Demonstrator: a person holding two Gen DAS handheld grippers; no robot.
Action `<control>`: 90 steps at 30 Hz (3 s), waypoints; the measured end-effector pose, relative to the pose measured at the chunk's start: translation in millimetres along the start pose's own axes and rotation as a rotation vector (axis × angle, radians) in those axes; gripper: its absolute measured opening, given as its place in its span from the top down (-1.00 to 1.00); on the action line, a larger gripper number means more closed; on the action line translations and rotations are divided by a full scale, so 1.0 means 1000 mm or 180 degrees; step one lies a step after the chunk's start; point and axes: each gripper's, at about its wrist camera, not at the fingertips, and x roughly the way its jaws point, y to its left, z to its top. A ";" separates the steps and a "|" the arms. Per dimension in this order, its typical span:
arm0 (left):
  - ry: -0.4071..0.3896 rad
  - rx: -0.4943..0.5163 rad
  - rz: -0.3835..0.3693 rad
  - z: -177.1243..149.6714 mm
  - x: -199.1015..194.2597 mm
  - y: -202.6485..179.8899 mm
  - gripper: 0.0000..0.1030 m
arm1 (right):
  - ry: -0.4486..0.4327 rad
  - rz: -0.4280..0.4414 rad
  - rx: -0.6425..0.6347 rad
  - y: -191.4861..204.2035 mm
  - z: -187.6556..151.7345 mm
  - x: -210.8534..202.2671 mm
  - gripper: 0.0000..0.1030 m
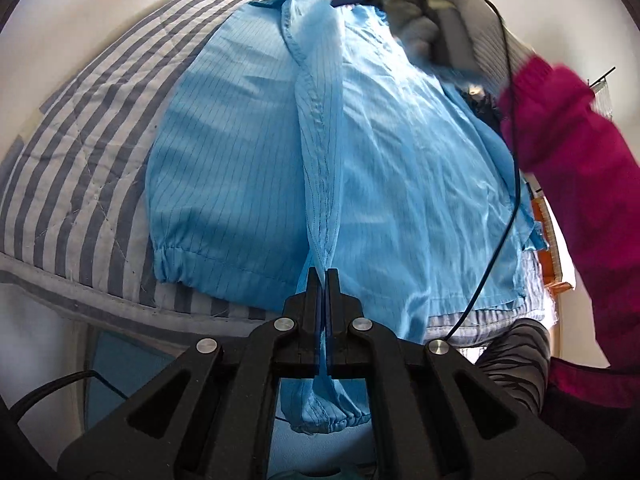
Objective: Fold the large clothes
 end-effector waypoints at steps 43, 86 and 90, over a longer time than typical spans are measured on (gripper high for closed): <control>-0.0252 -0.0598 0.0621 0.008 -0.058 0.106 1.00 | 0.0311 0.0256 -0.0453 0.019 -0.155 -0.046 0.32; -0.0355 -0.0562 0.0262 0.042 -0.046 0.092 1.00 | -0.0199 0.0161 0.0062 0.018 -0.143 -0.015 0.45; -0.0379 -0.0559 0.0235 0.043 -0.047 0.088 1.00 | 0.0022 0.0124 0.0042 0.022 -0.136 0.010 0.44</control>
